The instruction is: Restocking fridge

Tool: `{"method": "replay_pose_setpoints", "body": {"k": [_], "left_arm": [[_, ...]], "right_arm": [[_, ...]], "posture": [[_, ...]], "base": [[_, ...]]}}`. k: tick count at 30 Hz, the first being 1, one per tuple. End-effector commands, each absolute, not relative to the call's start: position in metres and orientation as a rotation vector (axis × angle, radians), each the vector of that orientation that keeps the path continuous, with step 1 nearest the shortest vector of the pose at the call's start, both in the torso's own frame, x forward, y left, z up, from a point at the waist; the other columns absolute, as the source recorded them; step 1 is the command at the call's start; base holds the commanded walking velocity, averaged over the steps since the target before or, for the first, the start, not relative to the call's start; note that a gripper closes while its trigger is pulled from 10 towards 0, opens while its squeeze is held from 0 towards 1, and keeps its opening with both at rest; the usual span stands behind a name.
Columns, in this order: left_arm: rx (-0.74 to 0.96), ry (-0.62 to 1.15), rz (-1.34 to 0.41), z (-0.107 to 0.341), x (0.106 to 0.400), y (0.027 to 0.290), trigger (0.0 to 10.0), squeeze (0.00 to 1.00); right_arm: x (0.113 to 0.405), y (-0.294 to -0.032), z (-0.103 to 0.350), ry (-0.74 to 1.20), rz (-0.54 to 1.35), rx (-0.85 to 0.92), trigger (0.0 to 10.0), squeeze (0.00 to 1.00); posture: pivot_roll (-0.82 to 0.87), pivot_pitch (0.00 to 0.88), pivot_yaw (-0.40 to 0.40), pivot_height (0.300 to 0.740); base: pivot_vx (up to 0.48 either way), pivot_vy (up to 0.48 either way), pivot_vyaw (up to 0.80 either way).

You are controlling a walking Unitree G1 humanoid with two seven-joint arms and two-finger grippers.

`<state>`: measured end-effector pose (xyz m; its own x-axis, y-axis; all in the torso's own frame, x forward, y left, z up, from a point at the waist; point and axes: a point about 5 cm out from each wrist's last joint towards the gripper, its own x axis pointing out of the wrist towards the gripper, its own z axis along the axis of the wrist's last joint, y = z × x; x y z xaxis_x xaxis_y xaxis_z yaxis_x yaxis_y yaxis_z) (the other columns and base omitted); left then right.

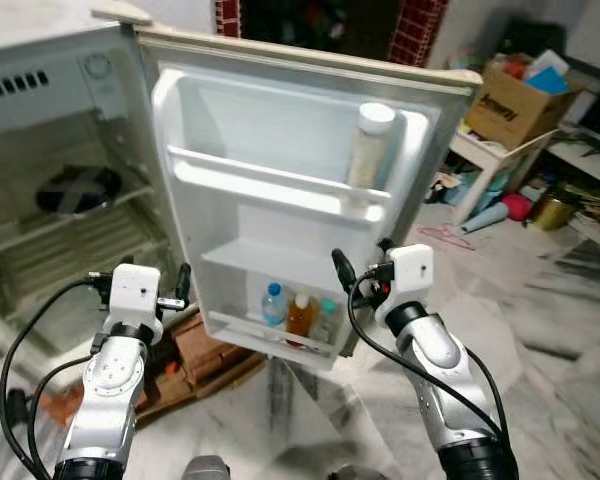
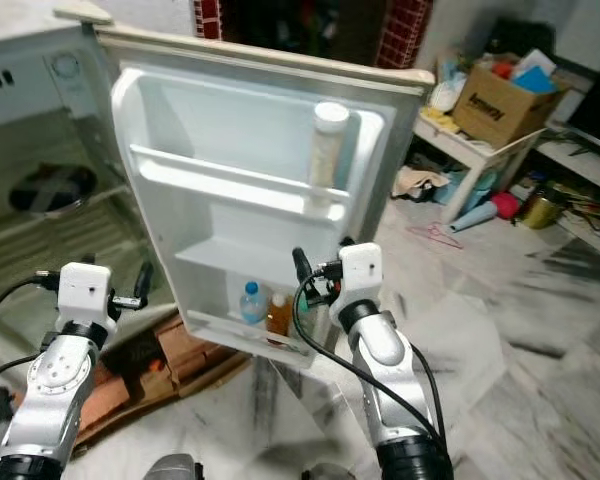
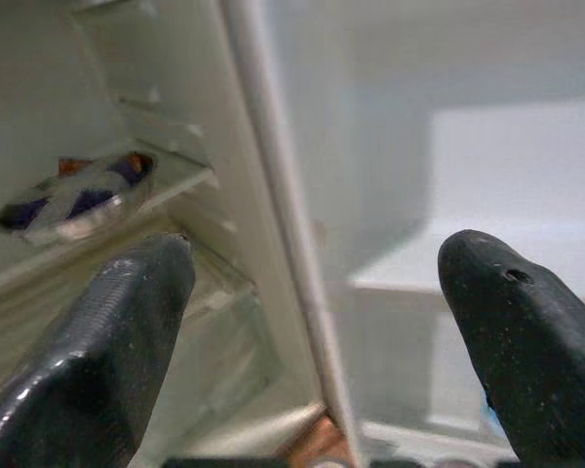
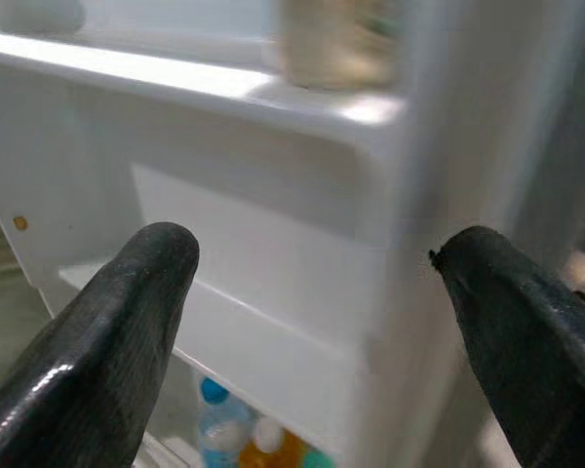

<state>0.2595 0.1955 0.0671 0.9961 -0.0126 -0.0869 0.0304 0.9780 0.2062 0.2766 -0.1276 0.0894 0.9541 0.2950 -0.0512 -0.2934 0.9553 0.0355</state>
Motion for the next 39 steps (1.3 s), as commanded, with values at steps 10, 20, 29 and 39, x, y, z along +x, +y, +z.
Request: {"method": "replay_pose_setpoints", "body": {"k": [10,20,29,39], "left_arm": [[0.237,0.068,-0.063,0.070,0.262,0.188,10.0,0.00],[0.238,0.066,-0.064,0.070,0.264,0.187,10.0,0.00],[0.219,0.057,-0.041,0.071,0.265,0.190,10.0,0.00],[0.163,0.100,0.042,0.065,0.260,0.210,10.0,0.00]], "right_arm": [[0.280,-0.129,0.093,0.037,0.307,0.013,10.0,0.00],[0.283,-0.129,0.098,0.008,0.311,0.003,10.0,0.00],[0.287,-0.129,0.099,0.006,0.310,0.001,10.0,0.00],[0.301,-0.132,0.111,-0.058,0.285,-0.017,10.0,0.00]], "posture": [[-0.02,0.033,-0.028,0.740],[-0.02,0.033,-0.028,0.740],[-0.02,0.032,-0.029,0.740],[-0.01,0.036,-0.026,0.740]], "base": [[0.000,-0.480,0.76],[0.000,-0.480,0.41],[0.000,-0.267,0.57],[0.000,0.000,0.07]]}}
